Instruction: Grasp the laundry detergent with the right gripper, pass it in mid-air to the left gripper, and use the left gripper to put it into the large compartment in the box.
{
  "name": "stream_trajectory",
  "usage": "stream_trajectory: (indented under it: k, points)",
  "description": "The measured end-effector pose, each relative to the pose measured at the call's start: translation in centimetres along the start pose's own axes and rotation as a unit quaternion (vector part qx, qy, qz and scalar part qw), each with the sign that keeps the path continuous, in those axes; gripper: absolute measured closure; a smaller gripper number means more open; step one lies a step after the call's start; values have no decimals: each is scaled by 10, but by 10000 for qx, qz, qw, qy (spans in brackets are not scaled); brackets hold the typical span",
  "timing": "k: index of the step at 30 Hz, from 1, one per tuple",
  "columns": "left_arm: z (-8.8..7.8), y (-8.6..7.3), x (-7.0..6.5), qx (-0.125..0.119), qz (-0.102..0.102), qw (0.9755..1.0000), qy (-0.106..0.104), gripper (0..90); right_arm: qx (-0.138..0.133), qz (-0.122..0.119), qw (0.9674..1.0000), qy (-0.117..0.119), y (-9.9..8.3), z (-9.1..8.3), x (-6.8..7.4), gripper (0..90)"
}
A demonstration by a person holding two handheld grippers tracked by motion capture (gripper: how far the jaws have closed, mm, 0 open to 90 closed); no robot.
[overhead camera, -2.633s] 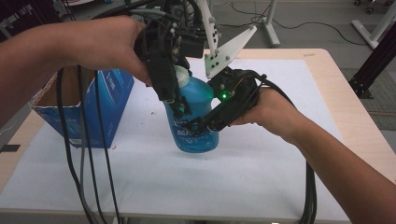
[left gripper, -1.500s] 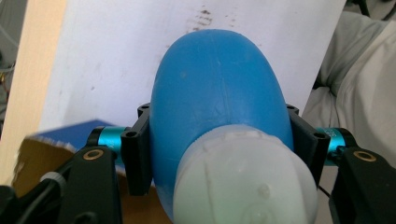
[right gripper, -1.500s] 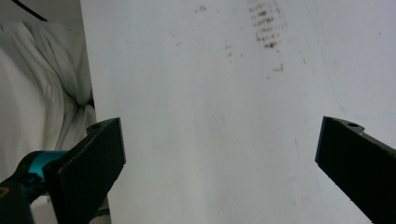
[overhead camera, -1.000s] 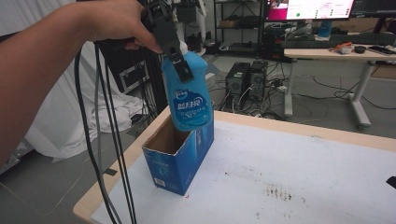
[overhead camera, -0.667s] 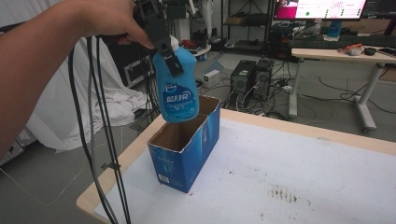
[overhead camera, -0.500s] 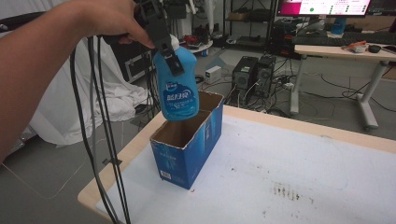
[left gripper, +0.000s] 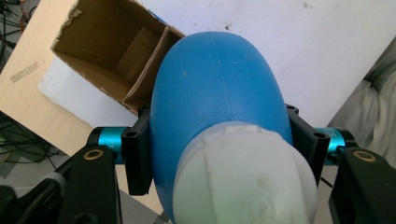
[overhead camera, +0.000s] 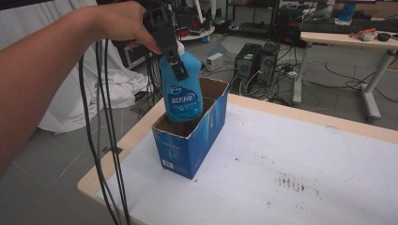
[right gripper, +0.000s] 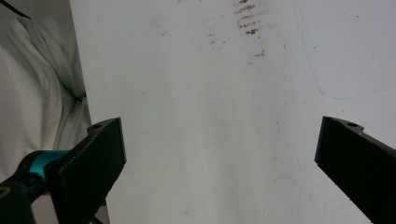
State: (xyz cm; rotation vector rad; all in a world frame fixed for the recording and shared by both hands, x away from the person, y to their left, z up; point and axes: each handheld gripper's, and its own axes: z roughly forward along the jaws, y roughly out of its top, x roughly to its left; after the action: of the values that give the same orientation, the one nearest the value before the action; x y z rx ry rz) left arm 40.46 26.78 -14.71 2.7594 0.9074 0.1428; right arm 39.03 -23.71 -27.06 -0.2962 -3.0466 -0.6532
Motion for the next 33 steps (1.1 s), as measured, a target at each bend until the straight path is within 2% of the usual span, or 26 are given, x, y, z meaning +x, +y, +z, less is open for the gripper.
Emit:
stream_trajectory:
  k: [4,12,18,24,33]
  points:
    - [21,-3,2,74,13,10000,-51,374,16,-8,10000,40,-1,3,0,9]
    - [60,-6,3,232,60,9996,-144,374,-16,145,9999,53,-11,7,-1,9]
    - [87,-11,5,345,91,9992,-155,374,-11,128,9999,106,-15,11,1,9]
    - [107,-17,5,412,67,9990,-155,374,-14,155,9998,114,-18,14,1,9]
    - [128,-22,5,542,102,9984,-154,374,-13,183,9998,123,-20,16,1,9]
